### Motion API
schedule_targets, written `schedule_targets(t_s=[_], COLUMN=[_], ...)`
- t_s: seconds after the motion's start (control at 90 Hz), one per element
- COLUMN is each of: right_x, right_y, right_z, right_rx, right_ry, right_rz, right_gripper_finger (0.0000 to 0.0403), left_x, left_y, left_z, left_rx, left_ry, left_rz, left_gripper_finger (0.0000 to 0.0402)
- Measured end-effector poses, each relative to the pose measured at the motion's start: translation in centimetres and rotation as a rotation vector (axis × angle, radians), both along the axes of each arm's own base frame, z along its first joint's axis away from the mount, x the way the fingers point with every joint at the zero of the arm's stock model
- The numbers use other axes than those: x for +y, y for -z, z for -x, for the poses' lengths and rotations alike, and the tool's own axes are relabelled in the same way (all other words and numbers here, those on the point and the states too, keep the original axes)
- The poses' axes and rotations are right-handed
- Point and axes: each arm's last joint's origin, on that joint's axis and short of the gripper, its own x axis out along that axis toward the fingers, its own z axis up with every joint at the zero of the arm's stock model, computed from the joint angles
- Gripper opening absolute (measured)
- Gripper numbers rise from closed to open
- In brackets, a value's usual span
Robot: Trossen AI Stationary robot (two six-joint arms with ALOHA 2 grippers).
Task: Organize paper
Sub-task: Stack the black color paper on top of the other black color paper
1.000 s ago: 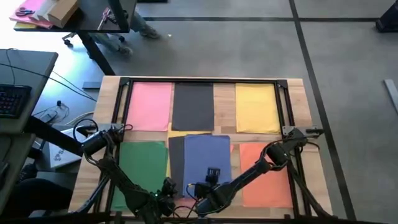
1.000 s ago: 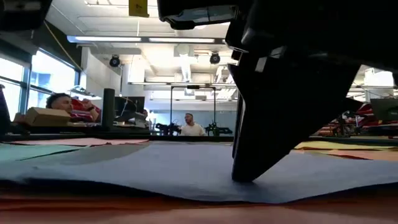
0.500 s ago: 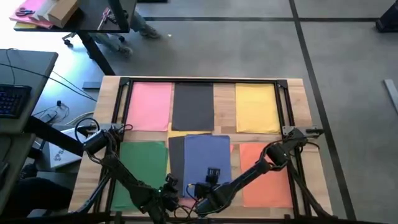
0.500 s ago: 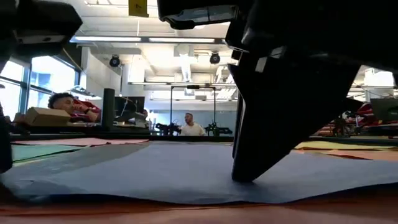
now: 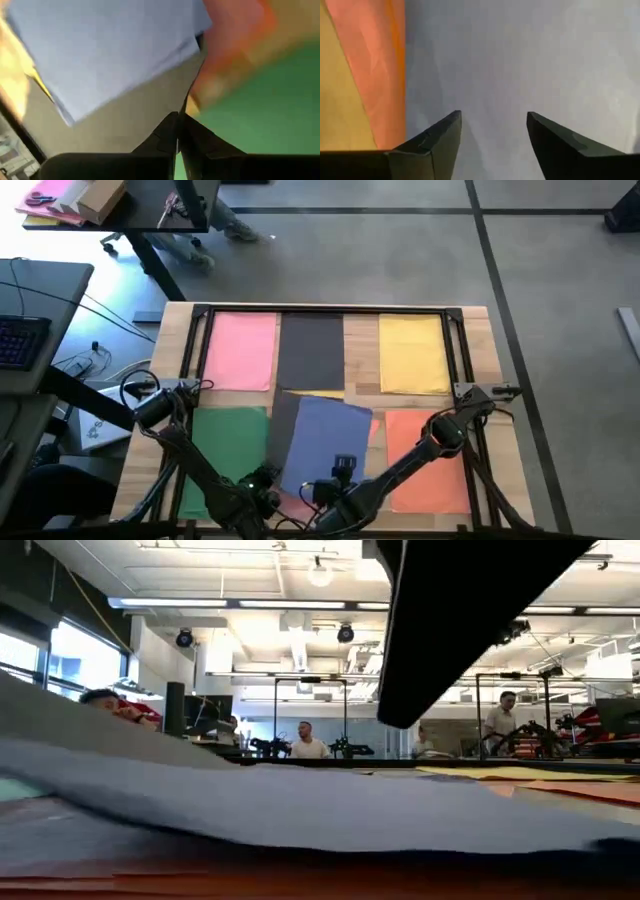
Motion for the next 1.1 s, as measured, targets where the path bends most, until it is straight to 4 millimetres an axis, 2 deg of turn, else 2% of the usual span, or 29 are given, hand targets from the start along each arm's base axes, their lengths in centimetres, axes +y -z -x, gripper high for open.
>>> schedule_targets(t_s=[0.2,0.3,0.411,0.567,0.844,1.1], right_x=[-0.3,-0.3,-0.2,0.6,1.1,1.0], right_y=[2.5,3.5,3.9,4.0,4.0,4.0], right_z=[-0.3,-0.4,-0.1,0.5,0.7,0.5], right_rx=[-0.016,-0.017,-0.009,-0.002,-0.024,-0.030], right_ry=[0.019,0.015,0.025,0.023,0.029,0.014], right_rz=[-0.009,-0.041,-0.071,-0.084,-0.089,-0.082], right_gripper_finger=[0.0226,0.0223,0.0221,0.0220,0.0220,0.0220], left_x=[-0.2,0.3,0.9,3.1,9.7,17.7], left_y=[-2.6,-4.1,-5.7,-9.5,-17.7,-23.7], left_z=[0.0,0.3,0.3,0.5,3.0,6.3], left_rx=[0.026,0.034,-0.049,-0.199,-0.521,-0.928], left_ry=[0.000,-0.027,-0.052,-0.146,-0.347,-0.599], left_rz=[-0.021,-0.089,-0.078,-0.019,0.139,0.150], left_gripper_finger=[0.0000,0.0000,0.0000,0.0000,0.0000,0.0000])
